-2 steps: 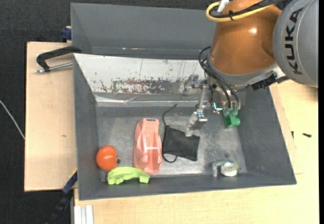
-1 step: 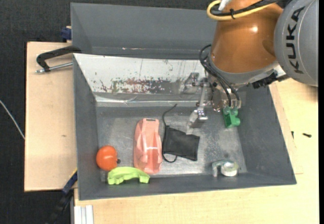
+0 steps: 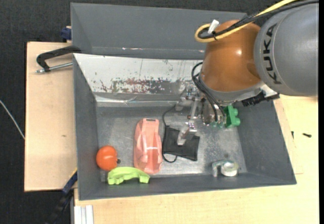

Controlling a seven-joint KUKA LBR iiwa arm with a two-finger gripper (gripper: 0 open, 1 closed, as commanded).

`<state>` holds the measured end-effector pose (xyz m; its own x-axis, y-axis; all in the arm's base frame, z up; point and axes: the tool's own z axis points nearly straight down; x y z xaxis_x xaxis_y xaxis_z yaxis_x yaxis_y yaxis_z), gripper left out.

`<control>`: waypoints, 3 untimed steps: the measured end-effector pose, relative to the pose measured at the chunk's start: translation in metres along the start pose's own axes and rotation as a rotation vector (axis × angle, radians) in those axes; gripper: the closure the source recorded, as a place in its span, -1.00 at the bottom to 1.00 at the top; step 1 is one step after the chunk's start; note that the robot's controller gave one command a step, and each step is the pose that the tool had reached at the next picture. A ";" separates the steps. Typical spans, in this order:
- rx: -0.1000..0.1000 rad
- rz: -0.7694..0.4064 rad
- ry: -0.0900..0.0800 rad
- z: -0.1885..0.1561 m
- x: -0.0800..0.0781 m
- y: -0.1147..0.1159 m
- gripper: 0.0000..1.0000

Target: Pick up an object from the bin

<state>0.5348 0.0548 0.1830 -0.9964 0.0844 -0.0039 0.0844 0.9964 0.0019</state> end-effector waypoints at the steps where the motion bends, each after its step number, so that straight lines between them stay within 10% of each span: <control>1: 0.002 0.187 0.007 0.022 0.004 -0.003 -1.00; 3: 0.000 0.325 -0.002 0.113 0.022 -0.005 -1.00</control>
Offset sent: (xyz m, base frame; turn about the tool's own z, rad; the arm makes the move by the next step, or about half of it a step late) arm -0.0133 -0.0107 -0.0529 0.3157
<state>0.5132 0.0517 0.0698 -0.9174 0.3979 -0.0048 0.3978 0.9174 0.0034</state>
